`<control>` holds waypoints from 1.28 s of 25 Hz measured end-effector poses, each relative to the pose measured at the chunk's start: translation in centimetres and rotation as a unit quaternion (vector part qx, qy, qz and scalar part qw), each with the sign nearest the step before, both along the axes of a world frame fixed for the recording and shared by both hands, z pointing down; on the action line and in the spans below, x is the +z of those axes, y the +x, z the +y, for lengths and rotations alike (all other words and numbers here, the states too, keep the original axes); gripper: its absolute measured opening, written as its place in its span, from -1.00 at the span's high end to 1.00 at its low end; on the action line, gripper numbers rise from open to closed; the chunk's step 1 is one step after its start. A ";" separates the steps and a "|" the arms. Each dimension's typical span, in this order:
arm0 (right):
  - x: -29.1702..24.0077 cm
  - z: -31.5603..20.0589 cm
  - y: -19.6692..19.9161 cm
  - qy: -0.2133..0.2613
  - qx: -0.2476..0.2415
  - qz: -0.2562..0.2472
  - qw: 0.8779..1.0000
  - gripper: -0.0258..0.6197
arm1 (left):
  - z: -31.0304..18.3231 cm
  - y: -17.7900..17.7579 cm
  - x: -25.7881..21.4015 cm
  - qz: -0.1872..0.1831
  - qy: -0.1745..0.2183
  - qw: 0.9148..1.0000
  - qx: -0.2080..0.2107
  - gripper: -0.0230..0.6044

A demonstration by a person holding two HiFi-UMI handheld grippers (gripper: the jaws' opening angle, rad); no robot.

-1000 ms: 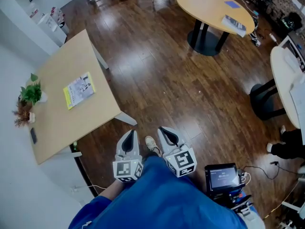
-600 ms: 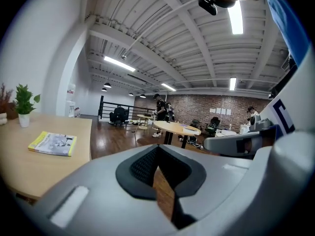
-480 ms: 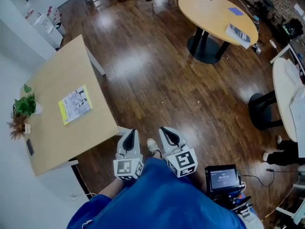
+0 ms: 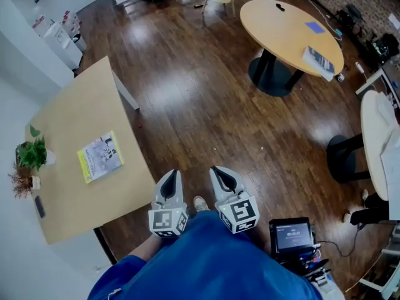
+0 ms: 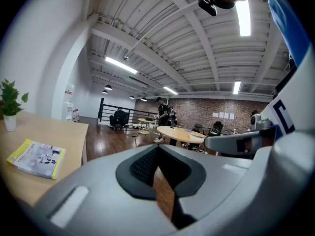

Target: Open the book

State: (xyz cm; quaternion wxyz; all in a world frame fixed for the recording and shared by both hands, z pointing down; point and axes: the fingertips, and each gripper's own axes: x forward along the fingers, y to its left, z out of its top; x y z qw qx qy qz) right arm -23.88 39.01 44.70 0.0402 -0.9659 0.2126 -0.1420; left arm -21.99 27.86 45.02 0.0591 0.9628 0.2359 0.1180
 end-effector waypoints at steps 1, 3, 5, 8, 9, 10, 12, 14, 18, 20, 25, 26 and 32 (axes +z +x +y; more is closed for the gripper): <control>-0.1 0.1 0.6 -0.003 -0.002 0.002 1.000 0.91 | 0.1 0.5 0.1 -0.001 0.000 1.000 -0.001 0.90; 0.0 0.6 2.1 -0.004 -0.004 0.003 1.000 0.91 | 0.6 1.8 0.3 -0.002 0.001 1.000 -0.003 0.90; 0.3 1.3 3.5 -0.002 -0.008 -0.001 1.000 0.91 | 1.3 3.2 0.4 -0.004 0.002 1.000 -0.007 0.90; 0.7 2.6 5.8 0.002 -0.019 -0.003 1.000 0.91 | 2.7 5.3 0.8 -0.010 0.006 1.000 -0.017 0.90; 0.6 3.2 6.8 0.003 -0.023 -0.003 1.000 0.91 | 3.2 6.1 0.9 -0.010 0.008 1.000 -0.022 0.91; 0.6 3.9 7.8 0.005 -0.027 -0.003 1.000 0.91 | 3.8 7.0 0.8 -0.010 0.009 1.000 -0.028 0.90; 0.2 5.4 10.1 0.008 -0.039 -0.002 0.999 0.91 | 5.2 8.9 0.5 -0.007 0.012 0.999 -0.042 0.90; 0.1 6.8 12.4 0.015 -0.055 0.000 0.998 0.91 | 6.5 10.8 0.4 -0.002 0.018 0.998 -0.060 0.90; -0.5 9.2 16.4 0.019 -0.094 0.003 0.995 0.91 | 9.1 14.3 0.1 0.006 0.023 0.995 -0.095 0.90; -0.5 10.1 18.0 0.019 -0.114 0.004 0.993 0.91 | 9.8 15.6 -0.2 0.006 0.026 0.993 -0.117 0.90; -0.2 9.5 20.5 0.022 -0.176 0.003 0.984 0.91 | 9.1 16.9 -0.5 -0.004 0.031 0.983 -0.180 0.90; -0.3 9.1 20.9 0.021 -0.189 0.000 0.982 0.91 | 8.6 17.0 -0.5 -0.009 0.030 0.980 -0.195 0.90; -0.6 4.6 24.0 0.029 -0.267 0.002 0.963 0.91 | 3.8 18.1 -0.5 -0.011 0.031 0.958 -0.284 0.90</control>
